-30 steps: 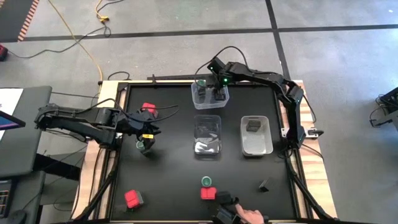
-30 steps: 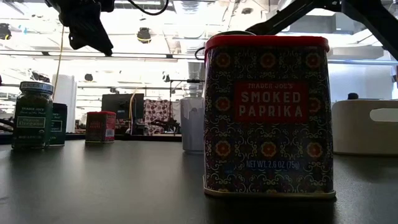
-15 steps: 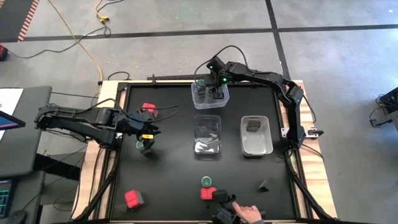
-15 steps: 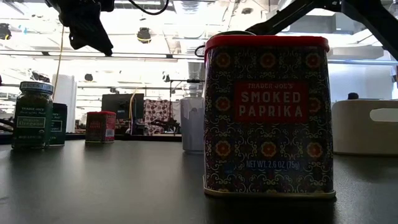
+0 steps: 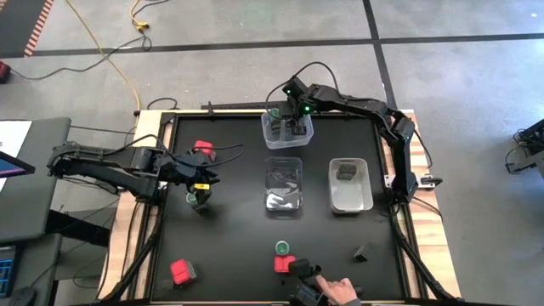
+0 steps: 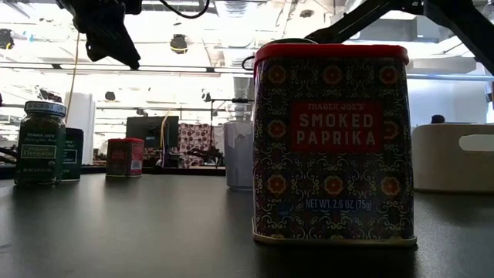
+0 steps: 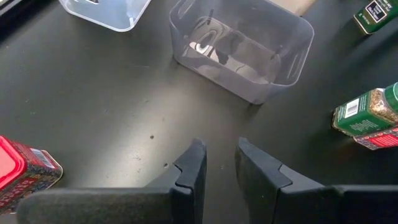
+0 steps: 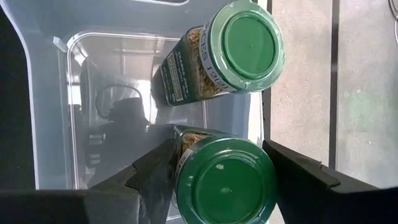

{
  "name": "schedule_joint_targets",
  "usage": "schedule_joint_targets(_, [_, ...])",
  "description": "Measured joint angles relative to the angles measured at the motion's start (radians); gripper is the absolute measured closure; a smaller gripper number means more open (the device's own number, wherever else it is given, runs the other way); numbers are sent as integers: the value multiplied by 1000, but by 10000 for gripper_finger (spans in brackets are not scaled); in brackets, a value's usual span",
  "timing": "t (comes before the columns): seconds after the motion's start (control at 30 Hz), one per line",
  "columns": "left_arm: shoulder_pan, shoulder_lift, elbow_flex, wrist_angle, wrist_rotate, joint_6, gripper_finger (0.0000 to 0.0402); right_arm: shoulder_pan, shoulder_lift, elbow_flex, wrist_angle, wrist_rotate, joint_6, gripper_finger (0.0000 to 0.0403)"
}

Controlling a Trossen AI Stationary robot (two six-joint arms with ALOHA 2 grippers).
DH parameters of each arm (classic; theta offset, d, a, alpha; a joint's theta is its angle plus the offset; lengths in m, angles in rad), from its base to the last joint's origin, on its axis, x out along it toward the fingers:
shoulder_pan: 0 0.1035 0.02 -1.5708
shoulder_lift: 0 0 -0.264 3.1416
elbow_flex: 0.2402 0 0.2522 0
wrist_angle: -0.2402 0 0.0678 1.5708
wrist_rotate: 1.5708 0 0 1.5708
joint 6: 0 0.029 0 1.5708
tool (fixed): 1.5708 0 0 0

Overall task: Sort spices by type
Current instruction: Put the green seasoning bottle into the transparent bin

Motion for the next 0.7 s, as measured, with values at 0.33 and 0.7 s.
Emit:
schedule_joint_targets(0.33, [0, 0, 0, 0, 0, -2, 326, 0, 0, 0, 11, 0, -3, 142])
schedule_joint_targets(0.7, [0, 0, 0, 0, 0, -10, 326, 0, 0, 0, 10, 0, -26, 142])
